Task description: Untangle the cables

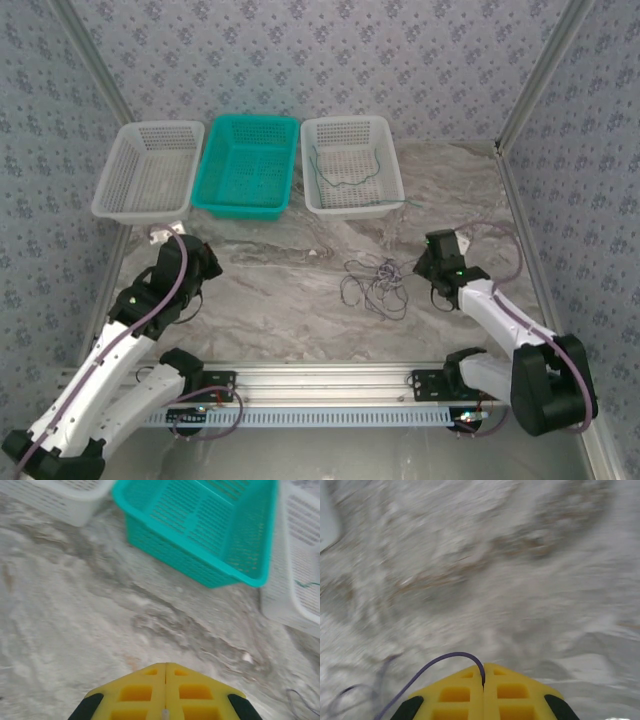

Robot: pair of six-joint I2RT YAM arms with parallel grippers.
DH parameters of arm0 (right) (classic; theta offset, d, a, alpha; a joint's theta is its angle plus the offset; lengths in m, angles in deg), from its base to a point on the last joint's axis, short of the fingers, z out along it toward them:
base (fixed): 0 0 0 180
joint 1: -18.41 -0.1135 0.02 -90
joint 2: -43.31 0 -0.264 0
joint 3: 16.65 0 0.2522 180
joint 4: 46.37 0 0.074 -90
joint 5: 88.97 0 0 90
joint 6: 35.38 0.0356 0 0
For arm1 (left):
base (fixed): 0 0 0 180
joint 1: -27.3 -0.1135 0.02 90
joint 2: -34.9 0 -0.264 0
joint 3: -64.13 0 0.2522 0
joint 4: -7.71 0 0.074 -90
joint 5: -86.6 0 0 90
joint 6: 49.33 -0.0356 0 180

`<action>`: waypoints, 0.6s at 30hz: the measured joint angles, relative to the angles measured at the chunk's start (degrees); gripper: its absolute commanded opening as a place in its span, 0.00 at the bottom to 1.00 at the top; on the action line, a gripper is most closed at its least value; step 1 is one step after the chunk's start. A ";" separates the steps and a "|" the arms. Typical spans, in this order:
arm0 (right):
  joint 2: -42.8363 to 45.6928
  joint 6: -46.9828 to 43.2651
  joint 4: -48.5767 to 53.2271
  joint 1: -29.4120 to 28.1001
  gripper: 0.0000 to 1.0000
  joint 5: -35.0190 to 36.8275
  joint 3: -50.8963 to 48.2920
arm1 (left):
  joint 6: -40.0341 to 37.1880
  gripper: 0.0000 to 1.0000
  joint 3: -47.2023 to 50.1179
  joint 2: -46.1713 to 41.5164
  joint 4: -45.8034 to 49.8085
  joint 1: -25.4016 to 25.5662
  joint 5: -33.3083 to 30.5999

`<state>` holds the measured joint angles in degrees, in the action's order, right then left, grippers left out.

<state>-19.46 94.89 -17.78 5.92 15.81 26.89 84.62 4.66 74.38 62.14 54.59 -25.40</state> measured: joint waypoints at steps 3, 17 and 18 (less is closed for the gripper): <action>3.78 2.14 2.67 6.29 0.00 1.25 -0.81 | -1.11 0.00 0.11 -0.72 1.86 -2.97 -1.81; 11.47 2.67 5.29 17.49 0.40 -5.07 -5.09 | -1.20 0.00 10.43 -2.32 -5.31 -23.43 19.52; 9.42 1.79 5.07 14.93 0.51 -6.14 -5.09 | -0.85 0.00 11.74 -2.32 -7.13 -23.37 22.05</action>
<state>-10.04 96.68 -12.71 20.85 9.67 21.79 83.76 16.40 72.06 55.01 31.22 -3.35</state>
